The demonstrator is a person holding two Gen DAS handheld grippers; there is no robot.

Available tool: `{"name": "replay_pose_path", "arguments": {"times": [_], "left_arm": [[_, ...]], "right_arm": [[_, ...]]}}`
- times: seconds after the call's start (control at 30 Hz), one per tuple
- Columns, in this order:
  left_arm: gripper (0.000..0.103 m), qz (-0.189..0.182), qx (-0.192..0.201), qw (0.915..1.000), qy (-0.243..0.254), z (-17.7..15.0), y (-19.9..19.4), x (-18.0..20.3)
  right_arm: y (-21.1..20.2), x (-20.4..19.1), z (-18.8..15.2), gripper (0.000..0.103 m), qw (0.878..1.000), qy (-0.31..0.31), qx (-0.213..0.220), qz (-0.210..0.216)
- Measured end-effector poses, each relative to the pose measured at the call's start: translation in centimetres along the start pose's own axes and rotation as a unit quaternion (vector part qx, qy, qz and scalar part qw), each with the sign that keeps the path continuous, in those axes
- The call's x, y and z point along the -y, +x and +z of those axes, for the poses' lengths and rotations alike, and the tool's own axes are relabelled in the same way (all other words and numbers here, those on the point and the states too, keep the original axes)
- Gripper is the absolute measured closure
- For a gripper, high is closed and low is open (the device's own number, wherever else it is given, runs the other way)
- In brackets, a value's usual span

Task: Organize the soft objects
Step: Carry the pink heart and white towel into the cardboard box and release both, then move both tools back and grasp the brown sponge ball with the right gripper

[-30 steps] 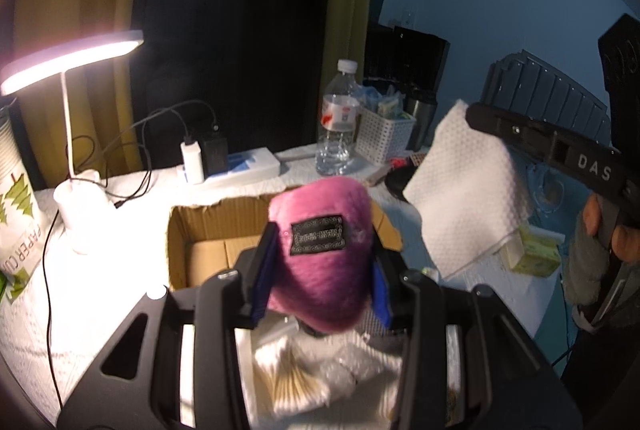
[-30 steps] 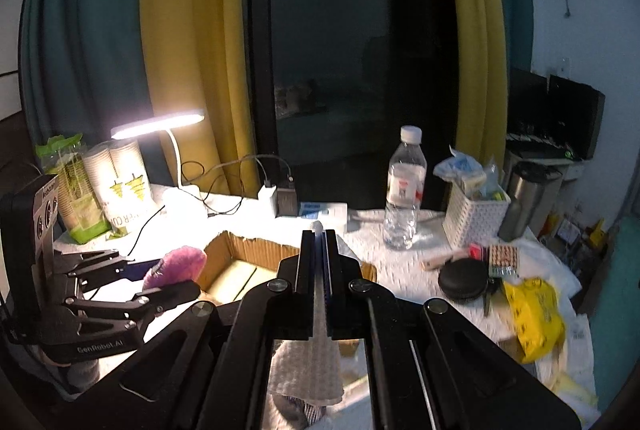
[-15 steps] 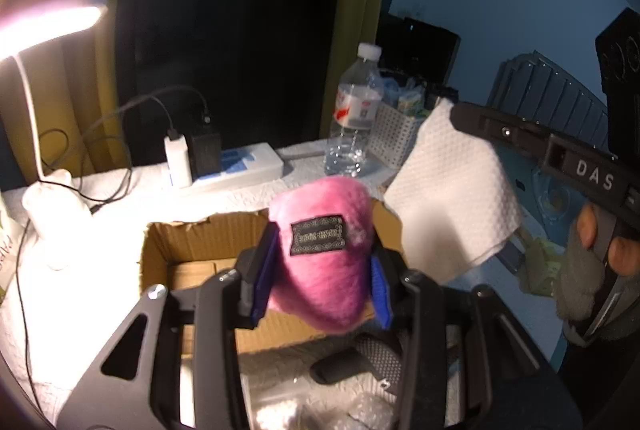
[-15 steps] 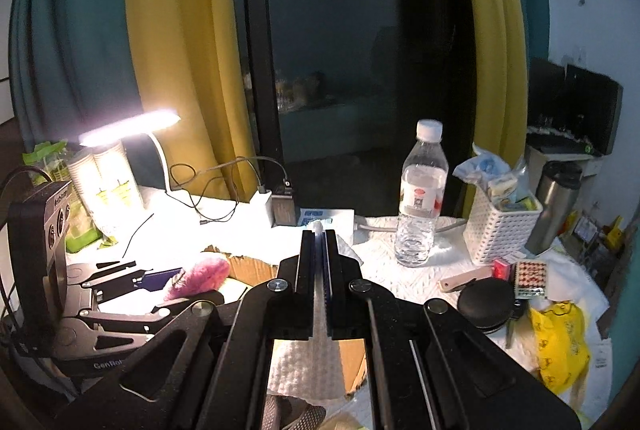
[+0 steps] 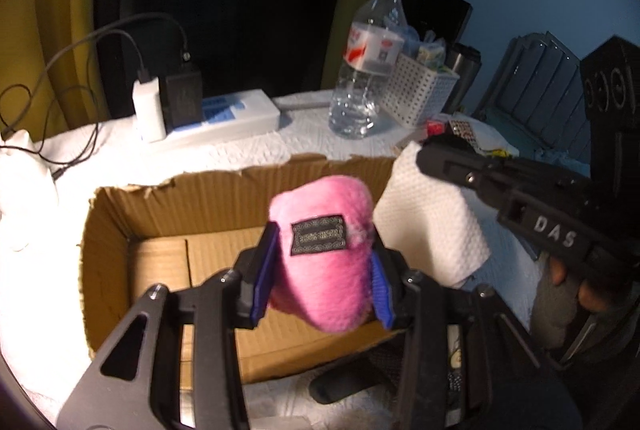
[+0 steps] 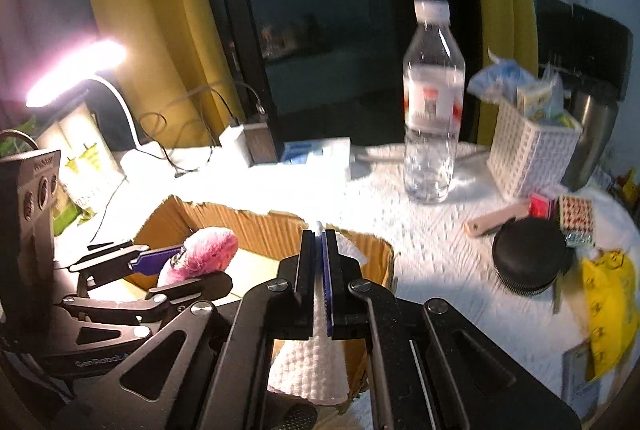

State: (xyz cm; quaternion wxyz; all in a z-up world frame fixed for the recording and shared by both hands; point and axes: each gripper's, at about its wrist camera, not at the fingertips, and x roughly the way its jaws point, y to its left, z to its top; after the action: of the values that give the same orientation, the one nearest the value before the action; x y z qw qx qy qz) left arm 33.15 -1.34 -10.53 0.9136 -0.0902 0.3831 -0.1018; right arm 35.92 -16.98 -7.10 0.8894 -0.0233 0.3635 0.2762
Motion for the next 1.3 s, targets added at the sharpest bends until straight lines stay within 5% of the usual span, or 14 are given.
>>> {"name": "replay_pose_path", "arguments": {"times": [0.23, 0.37, 0.47, 0.73, 1.3], "left_arm": [[0.049, 0.006, -0.001, 1.0, -0.006, 0.0, -0.2, 0.1], [0.034, 0.006, 0.004, 0.9999, -0.008, 0.0, -1.0, 0.3], [0.033, 0.005, 0.008, 0.9999, -0.004, -0.1, -1.7, 0.6], [0.033, 0.003, 0.026, 0.9996, 0.007, -0.6, -4.3, 1.9], [0.033, 0.0, 0.059, 0.998, 0.022, -3.9, -10.6, 3.9]], "right_arm": [[1.4, 0.3, -1.0, 0.099, 1.0, 0.005, -0.024, -0.008], [0.8, 0.2, -1.1, 0.092, 1.0, 0.01, -0.023, -0.008], [0.0, 0.0, -1.1, 0.077, 1.0, 0.01, -0.017, -0.012], [-2.7, -0.9, -1.2, 0.067, 1.0, 0.003, -0.005, -0.025], [-9.4, -4.2, -3.8, 0.064, 0.999, -0.01, 0.027, -0.045]]}}
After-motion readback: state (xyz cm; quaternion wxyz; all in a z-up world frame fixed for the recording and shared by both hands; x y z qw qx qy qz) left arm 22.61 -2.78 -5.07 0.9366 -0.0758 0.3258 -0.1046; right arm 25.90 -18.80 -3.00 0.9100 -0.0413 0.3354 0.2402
